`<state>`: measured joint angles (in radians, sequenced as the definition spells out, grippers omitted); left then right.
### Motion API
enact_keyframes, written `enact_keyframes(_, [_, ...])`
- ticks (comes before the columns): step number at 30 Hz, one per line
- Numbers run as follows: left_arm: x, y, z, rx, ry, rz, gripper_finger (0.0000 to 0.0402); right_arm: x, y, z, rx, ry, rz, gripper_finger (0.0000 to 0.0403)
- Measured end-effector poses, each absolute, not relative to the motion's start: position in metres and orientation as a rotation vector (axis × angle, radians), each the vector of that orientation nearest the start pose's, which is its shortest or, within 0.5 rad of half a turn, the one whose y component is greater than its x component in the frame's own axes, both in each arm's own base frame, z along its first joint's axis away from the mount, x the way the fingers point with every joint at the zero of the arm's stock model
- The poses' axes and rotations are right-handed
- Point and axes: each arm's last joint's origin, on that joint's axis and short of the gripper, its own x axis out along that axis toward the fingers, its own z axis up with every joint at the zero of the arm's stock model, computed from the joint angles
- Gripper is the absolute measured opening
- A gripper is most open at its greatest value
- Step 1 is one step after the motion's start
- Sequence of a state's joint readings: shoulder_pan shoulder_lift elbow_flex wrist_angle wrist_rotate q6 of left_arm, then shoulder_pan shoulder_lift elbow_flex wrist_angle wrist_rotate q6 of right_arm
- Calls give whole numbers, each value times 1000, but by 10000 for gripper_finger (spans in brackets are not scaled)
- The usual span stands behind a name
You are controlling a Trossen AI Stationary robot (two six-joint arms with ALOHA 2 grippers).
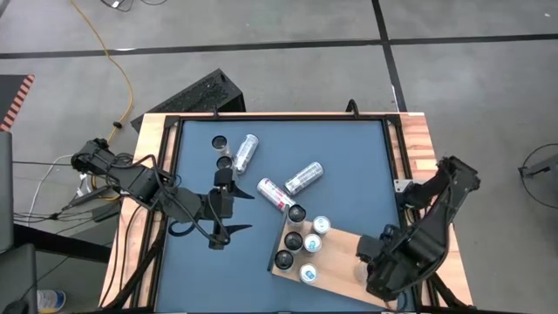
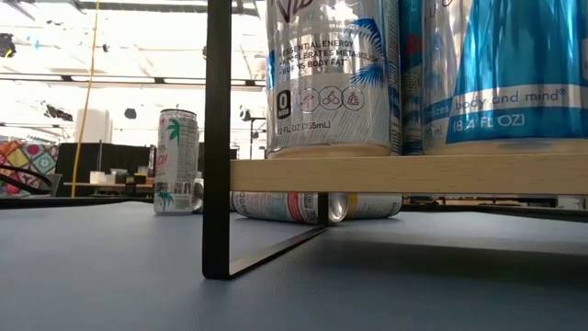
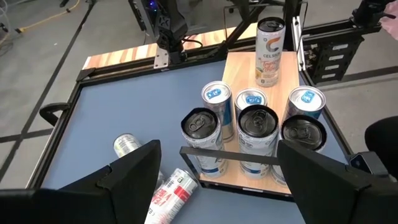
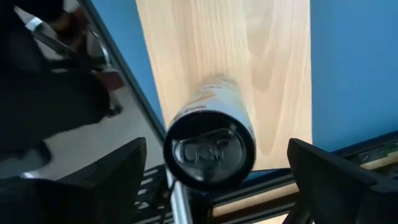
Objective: Place canned beverage on shelf
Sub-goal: Put the bottom white yellow soda can on the shelf
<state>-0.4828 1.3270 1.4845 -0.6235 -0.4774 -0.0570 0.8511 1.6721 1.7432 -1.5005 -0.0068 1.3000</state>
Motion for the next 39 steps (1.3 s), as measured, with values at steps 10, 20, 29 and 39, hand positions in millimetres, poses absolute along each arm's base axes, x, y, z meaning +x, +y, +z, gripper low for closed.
enact_keyframes(10, [247,-115,415,159,413,6,309,219,241,308,340,1713,-274,369])
enact_keyframes(20, [247,-115,415,159,412,7,309,211,239,316,311,1609,-326,336])
enact_keyframes(29, [247,-115,415,159,412,7,309,200,233,331,357,1515,-351,280])
enact_keyframes(39, [247,-115,415,158,412,7,309,199,234,331,319,1523,-306,204])
